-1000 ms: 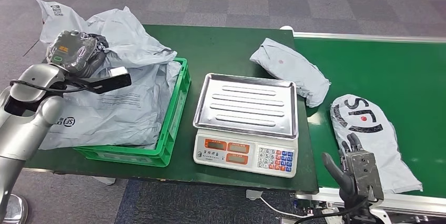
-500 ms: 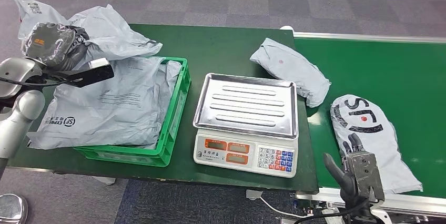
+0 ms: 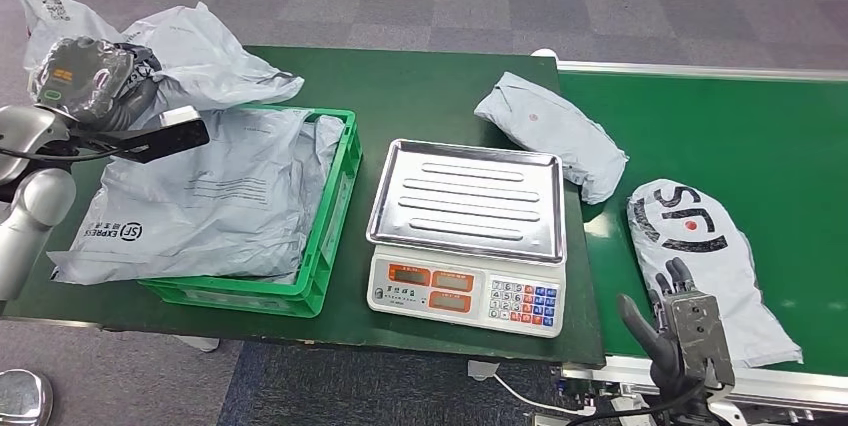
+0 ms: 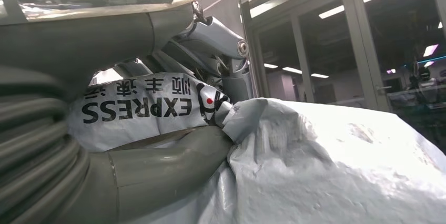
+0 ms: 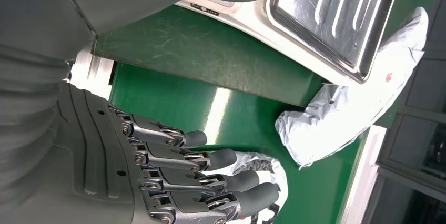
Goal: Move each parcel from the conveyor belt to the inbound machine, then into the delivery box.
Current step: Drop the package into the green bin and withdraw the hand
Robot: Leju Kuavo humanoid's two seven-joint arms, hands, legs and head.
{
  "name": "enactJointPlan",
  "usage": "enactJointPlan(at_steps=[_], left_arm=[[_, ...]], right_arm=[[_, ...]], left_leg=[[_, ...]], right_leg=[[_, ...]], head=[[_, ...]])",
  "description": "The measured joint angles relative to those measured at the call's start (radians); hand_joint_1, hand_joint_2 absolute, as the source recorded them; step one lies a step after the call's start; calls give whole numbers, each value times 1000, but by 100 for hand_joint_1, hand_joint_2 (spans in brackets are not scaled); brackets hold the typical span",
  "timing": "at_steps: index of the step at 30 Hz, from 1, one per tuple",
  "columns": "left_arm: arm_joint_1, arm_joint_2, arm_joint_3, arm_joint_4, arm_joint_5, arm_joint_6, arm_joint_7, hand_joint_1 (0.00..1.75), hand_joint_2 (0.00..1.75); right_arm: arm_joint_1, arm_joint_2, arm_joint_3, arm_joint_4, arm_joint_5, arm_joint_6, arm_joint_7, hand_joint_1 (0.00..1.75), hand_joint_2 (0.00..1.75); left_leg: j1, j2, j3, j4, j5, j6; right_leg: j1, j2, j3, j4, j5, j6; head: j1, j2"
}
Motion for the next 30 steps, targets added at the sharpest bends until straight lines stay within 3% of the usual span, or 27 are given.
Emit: enactJointPlan(at_steps=[13, 30], left_arm=[[119, 34, 34, -130, 60, 0, 0, 175, 175], [193, 41, 69, -197, 59, 3, 1, 175, 175]], right_arm=[[13, 16, -22, -7, 8, 6, 6, 0, 175], [15, 24, -33, -16, 14, 16, 8, 0, 175]], left_leg=[[0, 0, -1, 0, 0, 0], [0, 0, -1, 0, 0, 0]], right_leg=[[0, 0, -1, 0, 0, 0], [0, 0, -1, 0, 0, 0]], head=[[0, 0], [0, 0]])
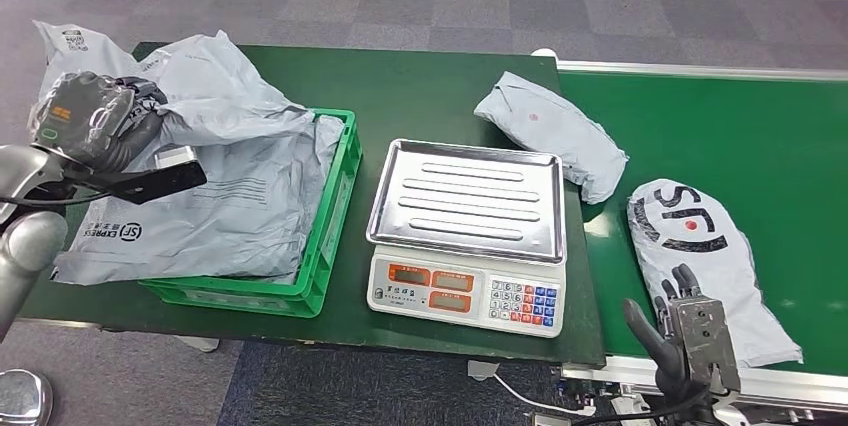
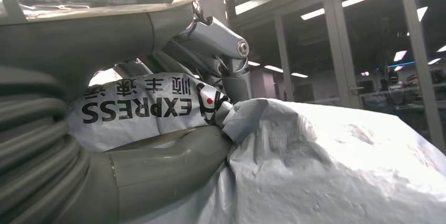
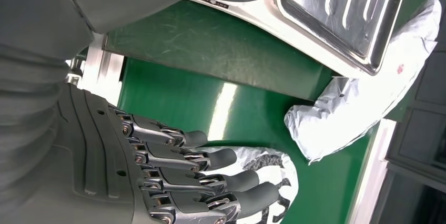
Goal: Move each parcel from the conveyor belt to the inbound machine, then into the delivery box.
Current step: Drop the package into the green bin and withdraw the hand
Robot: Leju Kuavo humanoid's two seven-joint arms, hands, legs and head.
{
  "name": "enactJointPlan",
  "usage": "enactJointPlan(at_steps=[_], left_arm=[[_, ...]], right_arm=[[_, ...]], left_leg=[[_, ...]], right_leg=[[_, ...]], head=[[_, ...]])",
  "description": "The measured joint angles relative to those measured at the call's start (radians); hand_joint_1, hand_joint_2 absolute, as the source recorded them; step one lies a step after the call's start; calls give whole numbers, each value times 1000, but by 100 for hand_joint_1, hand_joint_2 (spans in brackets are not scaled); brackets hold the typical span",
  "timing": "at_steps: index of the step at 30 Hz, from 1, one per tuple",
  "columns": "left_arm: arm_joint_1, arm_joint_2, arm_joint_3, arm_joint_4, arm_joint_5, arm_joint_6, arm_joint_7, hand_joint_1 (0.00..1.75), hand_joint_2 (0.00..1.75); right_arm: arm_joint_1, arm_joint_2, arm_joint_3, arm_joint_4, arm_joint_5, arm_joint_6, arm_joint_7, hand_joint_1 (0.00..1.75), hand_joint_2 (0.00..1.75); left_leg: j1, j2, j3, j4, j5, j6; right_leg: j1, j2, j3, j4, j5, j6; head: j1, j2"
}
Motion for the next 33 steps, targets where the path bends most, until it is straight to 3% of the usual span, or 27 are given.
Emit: enactJointPlan(at_steps=[10, 33], left_arm=[[96, -55, 30, -41, -52, -1, 7, 175, 175], [103, -86, 48, -16, -60, 0, -7, 175, 175]], right_arm=[[-6, 30, -19, -14, 24, 17, 11, 0, 175], [-23, 34, -26, -13, 31, 19, 8, 0, 175]], left_leg=[[0, 0, 0, 0, 0, 0], [0, 0, 0, 0, 0, 0]], right_leg=[[0, 0, 0, 0, 0, 0], [0, 0, 0, 0, 0, 0]], head=[[0, 0], [0, 0]])
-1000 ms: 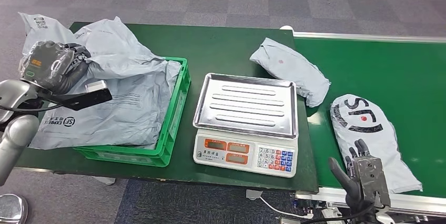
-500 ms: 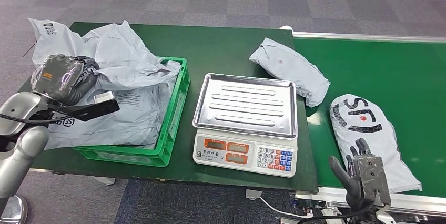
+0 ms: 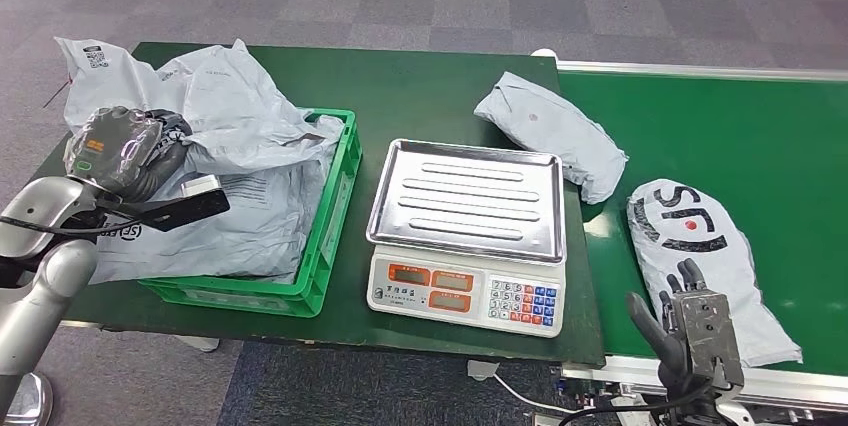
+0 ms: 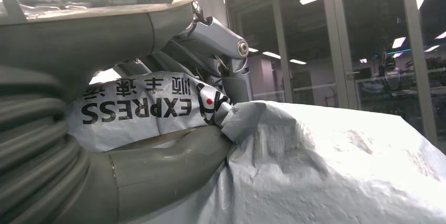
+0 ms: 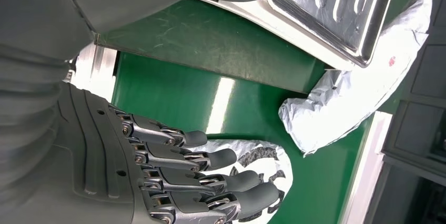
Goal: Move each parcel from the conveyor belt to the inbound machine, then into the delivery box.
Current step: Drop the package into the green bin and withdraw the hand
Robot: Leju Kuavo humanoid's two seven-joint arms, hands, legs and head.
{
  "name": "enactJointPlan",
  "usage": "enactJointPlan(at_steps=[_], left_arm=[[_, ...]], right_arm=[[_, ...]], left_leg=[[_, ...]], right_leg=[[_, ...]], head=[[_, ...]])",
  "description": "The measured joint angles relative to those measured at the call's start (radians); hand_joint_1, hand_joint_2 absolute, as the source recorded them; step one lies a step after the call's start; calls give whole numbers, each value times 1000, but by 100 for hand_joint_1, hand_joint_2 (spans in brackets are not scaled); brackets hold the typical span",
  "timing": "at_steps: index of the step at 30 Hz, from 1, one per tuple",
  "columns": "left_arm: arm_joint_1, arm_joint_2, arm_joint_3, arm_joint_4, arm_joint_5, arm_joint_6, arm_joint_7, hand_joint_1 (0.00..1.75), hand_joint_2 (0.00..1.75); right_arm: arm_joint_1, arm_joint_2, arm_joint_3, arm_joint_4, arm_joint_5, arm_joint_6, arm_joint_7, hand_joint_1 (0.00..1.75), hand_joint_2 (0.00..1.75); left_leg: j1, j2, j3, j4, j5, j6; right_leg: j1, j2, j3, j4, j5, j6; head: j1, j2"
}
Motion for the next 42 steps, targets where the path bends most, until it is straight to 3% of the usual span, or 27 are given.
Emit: enactJointPlan(at_steps=[11, 26, 42], left_arm=[[-2, -3, 2, 16, 0, 0, -2, 175, 175], [-52, 19, 26, 173, 22, 1, -14, 175, 175], [-62, 19, 26, 228, 22, 9, -12, 175, 175]], right_arm=[[-1, 2, -3, 0, 4, 0, 0, 0, 175], [2, 2, -9, 1, 10, 10, -6, 0, 175], [1, 2, -18, 3, 11, 11, -9, 0, 175]], left_leg=[[0, 0, 0, 0, 0, 0], [0, 0, 0, 0, 0, 0], [0, 0, 0, 0, 0, 0]], right_leg=[[0, 0, 0, 0, 0, 0], [0, 0, 0, 0, 0, 0], [0, 0, 0, 0, 0, 0]], head=[[0, 0], [0, 0], [0, 0]])
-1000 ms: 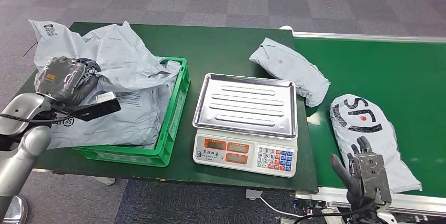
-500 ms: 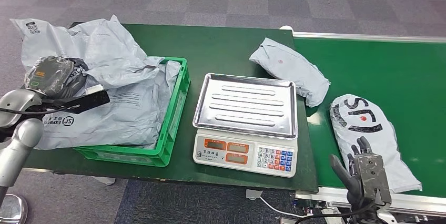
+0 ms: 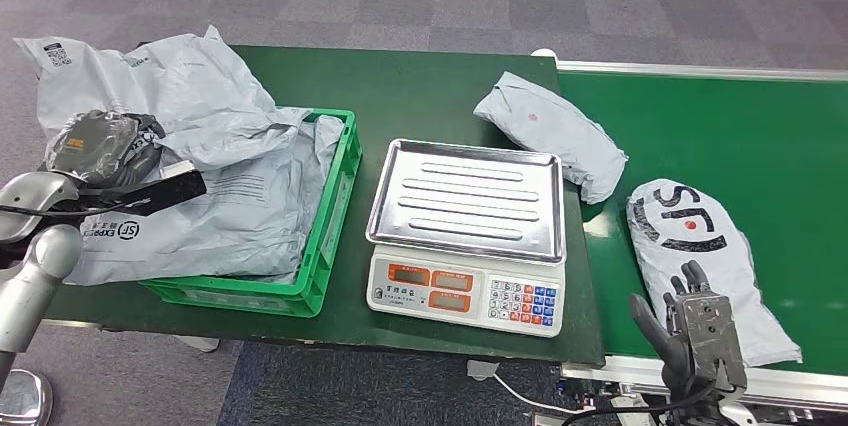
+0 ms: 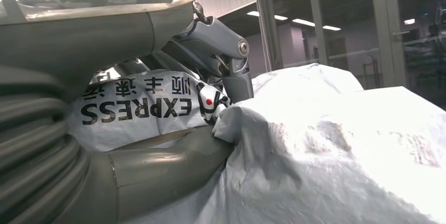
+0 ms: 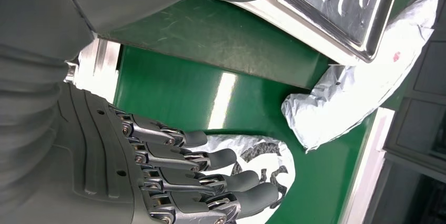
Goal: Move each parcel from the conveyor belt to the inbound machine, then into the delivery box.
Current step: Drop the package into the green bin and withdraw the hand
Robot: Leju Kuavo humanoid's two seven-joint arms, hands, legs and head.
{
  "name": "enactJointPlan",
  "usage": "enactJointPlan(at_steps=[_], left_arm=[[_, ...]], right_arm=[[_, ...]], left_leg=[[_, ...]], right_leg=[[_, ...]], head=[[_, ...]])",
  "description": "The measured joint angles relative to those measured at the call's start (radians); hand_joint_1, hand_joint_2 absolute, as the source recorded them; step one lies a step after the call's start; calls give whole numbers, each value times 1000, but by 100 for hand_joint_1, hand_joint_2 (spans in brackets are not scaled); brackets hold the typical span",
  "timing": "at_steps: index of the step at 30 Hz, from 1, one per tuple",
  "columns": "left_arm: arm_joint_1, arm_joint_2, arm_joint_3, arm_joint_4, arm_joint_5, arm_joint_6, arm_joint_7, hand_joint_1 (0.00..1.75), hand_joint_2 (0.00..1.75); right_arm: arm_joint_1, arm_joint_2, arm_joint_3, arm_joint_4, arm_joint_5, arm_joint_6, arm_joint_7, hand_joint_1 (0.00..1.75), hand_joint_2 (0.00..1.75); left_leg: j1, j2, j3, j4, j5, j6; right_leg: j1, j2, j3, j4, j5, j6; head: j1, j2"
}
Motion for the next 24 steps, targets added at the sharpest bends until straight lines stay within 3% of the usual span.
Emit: enactJointPlan(at_steps=[24], left_arm=[[-56, -17, -2, 75, -21, -2, -3, 175, 175]], right_arm=[[15, 3, -3, 4, -1, 1, -5, 0, 175]], left_leg=[[0, 1, 0, 0, 0, 0]], right_leg=[[0, 0, -1, 0, 0, 0]], head=[[0, 0]])
